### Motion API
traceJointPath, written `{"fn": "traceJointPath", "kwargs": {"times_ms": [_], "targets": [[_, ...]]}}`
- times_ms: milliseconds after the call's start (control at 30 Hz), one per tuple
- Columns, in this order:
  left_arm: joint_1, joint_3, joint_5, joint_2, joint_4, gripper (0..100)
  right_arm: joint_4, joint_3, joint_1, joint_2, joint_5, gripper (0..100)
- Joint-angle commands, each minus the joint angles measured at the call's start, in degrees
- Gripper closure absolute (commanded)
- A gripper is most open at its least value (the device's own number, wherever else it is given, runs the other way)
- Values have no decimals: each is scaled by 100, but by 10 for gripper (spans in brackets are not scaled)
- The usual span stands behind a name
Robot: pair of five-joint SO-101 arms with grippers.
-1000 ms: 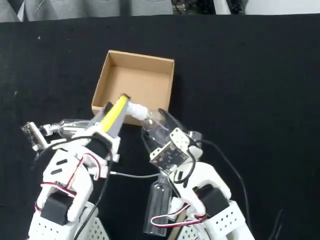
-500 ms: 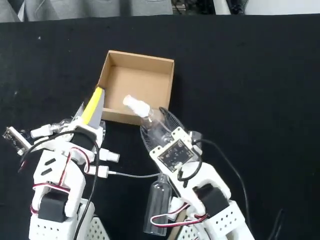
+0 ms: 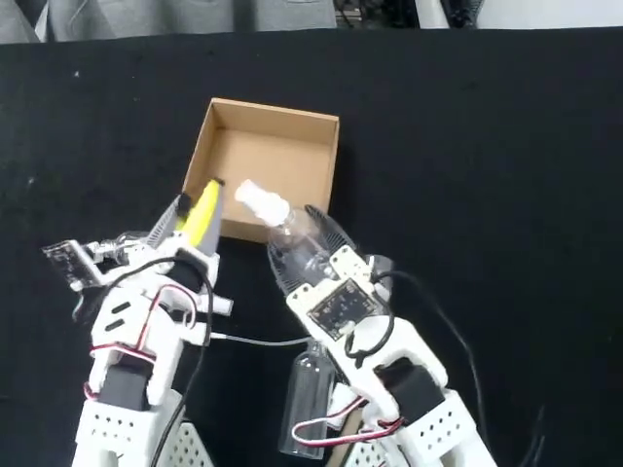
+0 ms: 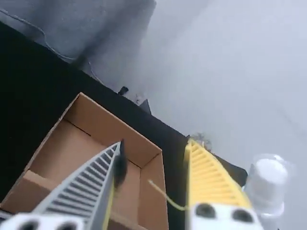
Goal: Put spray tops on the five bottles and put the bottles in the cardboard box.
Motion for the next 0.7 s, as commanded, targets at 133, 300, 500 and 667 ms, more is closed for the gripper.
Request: {"fn": "traceJointPath", "kwargs": {"times_ms": [133,300,500,667], "targets": [[462,-57,-211,-62,-281,805,79,-40,-229,-567,0,934],[840,-110,-826,-62,-273,806,79,-40,-211,-541,0,935],[936,-127,-897,-62,-308,806,88,-40,-193,-532,0,935],[963,-347,-870,-62,-281,806,308,-40,-193,-549,167,935]]}}
